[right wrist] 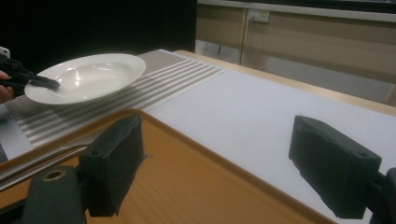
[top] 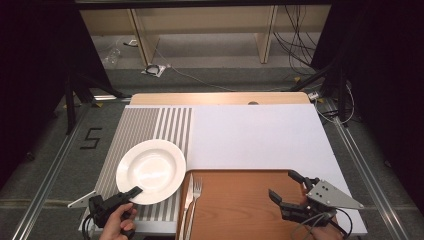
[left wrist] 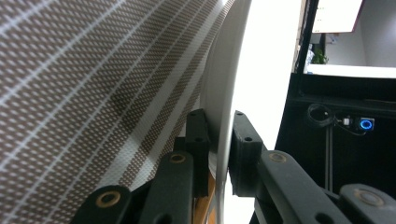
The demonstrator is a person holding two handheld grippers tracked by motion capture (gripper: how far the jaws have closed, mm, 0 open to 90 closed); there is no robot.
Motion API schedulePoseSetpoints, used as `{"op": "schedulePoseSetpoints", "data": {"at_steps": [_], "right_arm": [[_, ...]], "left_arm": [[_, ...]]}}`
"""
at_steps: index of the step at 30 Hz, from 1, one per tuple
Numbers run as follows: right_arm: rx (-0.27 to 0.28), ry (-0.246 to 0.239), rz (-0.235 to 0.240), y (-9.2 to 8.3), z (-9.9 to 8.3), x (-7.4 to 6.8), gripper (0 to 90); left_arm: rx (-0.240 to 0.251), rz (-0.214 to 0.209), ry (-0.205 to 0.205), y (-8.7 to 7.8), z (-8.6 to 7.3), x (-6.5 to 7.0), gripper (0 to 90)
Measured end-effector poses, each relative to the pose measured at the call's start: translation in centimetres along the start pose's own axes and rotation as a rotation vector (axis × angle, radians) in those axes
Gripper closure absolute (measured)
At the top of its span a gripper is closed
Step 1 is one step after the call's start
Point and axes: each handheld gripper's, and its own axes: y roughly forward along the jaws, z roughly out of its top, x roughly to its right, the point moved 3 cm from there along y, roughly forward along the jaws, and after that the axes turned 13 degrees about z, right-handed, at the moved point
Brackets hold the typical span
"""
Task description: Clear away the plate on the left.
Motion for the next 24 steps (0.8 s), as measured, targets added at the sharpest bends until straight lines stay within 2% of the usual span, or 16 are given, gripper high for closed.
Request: {"op": "schedulePoseSetpoints", "data": {"at_steps": [5, 17, 24], "right_arm": [[0.001, 0.001, 0.001, 0.0, 0.0, 0.0, 18.7], [0.002, 0.001, -0.001, 0.0, 0.0, 0.0, 18.7], [0.002, 0.001, -0.001, 0.0, 0.0, 0.0, 18.7]], "left_arm": [[-0.023, -0.020, 0.030, 0.2, -0.4, 0.5, 79.7], [-0.095, -0.059, 0.073, 0.7, -1.8, 1.4, 79.4], [-0.146, -0.078, 0.120, 1.1, -2.9, 2.1, 79.3]]}}
